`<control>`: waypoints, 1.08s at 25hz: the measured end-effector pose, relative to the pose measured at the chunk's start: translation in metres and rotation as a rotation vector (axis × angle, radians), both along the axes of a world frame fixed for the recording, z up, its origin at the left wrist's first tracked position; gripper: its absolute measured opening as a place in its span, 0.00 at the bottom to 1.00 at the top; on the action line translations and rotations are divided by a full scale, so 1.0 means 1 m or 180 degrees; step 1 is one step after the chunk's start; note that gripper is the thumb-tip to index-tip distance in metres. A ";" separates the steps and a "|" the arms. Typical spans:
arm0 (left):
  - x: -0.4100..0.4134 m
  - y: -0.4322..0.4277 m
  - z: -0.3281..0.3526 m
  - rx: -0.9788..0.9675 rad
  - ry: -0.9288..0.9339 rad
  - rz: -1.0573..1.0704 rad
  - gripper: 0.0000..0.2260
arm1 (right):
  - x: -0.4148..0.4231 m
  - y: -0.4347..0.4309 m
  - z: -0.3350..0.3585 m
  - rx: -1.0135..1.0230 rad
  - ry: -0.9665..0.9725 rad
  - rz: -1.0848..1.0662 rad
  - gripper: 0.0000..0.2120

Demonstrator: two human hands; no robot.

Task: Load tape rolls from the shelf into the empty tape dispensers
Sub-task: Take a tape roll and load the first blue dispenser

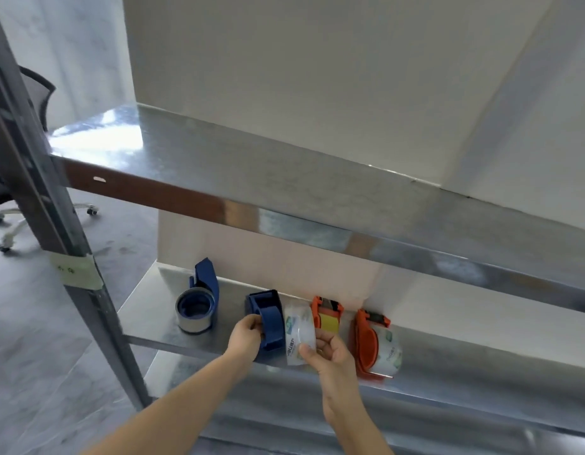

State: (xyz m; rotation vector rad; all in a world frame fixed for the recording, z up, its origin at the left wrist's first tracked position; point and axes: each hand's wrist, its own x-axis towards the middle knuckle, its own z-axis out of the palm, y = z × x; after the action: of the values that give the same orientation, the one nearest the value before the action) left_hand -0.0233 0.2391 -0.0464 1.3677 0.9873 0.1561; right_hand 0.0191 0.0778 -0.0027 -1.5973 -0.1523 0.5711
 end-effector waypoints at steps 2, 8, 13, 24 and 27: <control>-0.009 -0.002 -0.007 -0.0202 -0.0156 0.0126 0.12 | 0.000 0.004 -0.007 -0.0019 -0.0019 -0.0004 0.13; -0.007 0.002 -0.009 -0.0130 -0.0034 0.0021 0.10 | 0.001 0.014 -0.018 -0.0120 -0.0040 -0.0025 0.12; -0.018 0.002 -0.001 -0.0161 -0.0471 -0.0009 0.08 | 0.004 0.020 -0.020 -0.0124 -0.0003 -0.0080 0.11; -0.059 -0.046 0.045 -0.0183 -0.1248 -0.0135 0.09 | -0.024 0.012 0.011 0.0233 0.0085 0.0589 0.10; -0.068 -0.051 0.058 0.0113 -0.1232 -0.0423 0.06 | -0.022 0.002 0.028 -0.0149 -0.0248 0.0879 0.12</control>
State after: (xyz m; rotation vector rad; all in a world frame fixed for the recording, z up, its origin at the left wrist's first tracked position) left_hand -0.0914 0.1880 0.0120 1.3662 0.5714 0.3260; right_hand -0.0025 0.0798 0.0252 -1.6566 -0.4253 0.7296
